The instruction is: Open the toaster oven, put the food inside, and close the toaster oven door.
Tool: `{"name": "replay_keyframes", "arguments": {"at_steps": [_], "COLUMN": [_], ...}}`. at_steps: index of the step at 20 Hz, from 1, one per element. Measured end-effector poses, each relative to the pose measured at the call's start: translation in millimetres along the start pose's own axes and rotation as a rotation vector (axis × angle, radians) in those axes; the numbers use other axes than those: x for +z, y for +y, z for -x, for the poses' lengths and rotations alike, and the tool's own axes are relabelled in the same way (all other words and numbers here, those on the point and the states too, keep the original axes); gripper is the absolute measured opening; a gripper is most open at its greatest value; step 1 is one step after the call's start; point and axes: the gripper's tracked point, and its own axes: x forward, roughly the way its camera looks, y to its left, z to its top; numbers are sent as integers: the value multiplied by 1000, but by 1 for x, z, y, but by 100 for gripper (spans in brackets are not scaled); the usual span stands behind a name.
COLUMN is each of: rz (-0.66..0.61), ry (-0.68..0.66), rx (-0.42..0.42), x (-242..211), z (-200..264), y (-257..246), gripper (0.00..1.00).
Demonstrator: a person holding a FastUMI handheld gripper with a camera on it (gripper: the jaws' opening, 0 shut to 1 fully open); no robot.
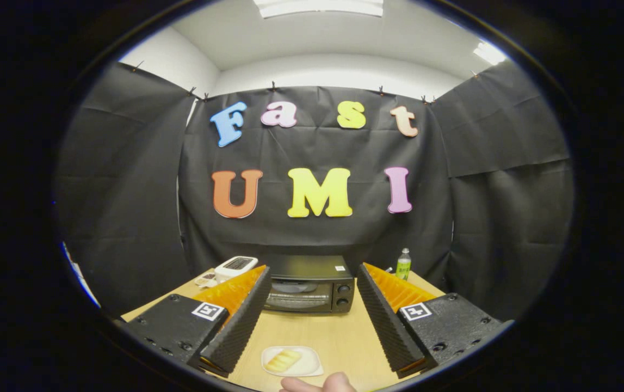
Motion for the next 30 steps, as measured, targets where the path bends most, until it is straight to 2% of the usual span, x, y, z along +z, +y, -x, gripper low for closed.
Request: {"name": "replay_keyframes", "arguments": {"at_steps": [11,19,24,30], "rz": [3,15,25,41], "ry": [2,7,-1,-15], "rx": [-11,-22,-40,-70], "x": [-2,-2,4,11], "z": [-2,-22,-50,-122], "y": [-2,-1,0,4], "gripper": [100,100,100,100]}}
